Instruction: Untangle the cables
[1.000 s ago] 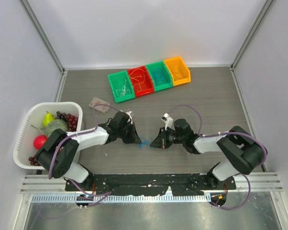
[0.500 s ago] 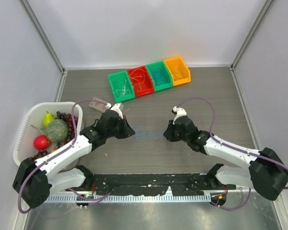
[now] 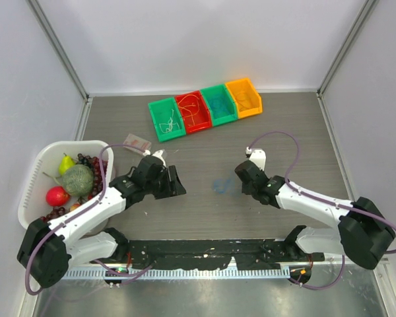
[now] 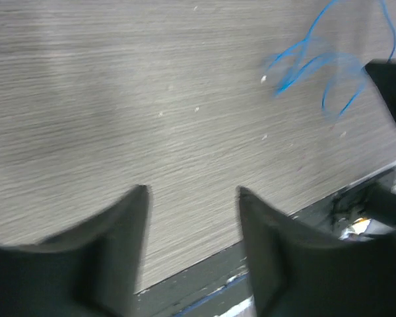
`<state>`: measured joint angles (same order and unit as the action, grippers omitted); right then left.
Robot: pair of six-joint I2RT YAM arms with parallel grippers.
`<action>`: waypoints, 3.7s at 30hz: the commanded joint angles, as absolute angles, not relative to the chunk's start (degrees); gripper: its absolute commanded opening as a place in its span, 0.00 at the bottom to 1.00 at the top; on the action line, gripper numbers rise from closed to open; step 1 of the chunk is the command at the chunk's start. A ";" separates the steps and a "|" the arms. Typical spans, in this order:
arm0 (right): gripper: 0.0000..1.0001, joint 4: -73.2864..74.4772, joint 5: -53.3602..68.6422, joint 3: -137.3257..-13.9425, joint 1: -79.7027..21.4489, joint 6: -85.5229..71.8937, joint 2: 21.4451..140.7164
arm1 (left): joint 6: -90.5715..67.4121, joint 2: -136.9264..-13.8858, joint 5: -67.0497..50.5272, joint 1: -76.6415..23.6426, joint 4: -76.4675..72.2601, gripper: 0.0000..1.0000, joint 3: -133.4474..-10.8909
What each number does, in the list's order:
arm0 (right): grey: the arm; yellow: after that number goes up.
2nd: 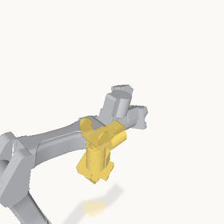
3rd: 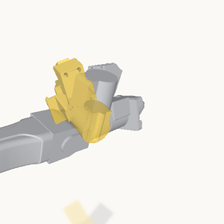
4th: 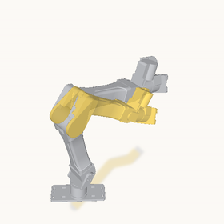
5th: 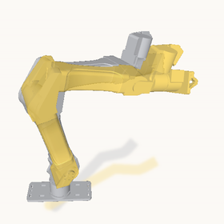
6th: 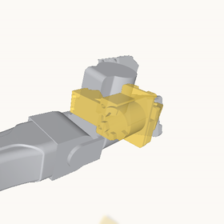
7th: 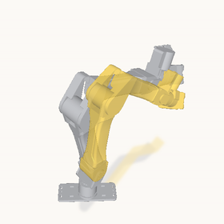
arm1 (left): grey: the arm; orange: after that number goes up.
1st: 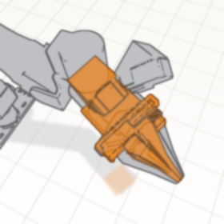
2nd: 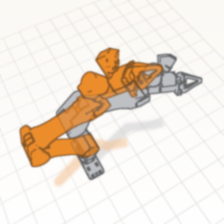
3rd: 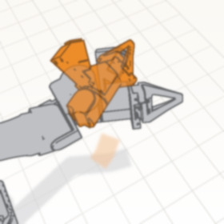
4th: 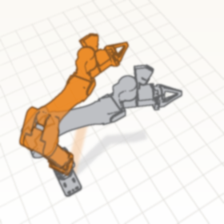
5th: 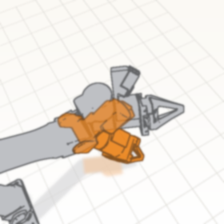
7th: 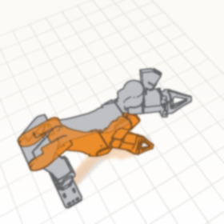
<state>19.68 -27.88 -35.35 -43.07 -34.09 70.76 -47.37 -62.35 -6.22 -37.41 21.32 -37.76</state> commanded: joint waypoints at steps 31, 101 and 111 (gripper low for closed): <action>0.46 4.48 -4.66 -36.56 -25.23 -30.76 73.99 | -50.27 -79.81 -17.94 -50.54 -5.98 0.59 -47.03; 0.01 -62.83 35.60 -32.34 -37.53 -73.30 59.15 | -61.61 -80.41 15.57 -50.45 -67.48 1.00 -24.96; 0.01 -63.54 35.77 -32.08 -37.53 -73.83 59.77 | -60.38 -85.69 7.47 -50.45 -80.15 0.99 -26.37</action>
<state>-59.64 36.67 -31.83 -37.19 -73.43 59.75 -61.39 -84.71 9.45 -50.50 -69.69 -24.95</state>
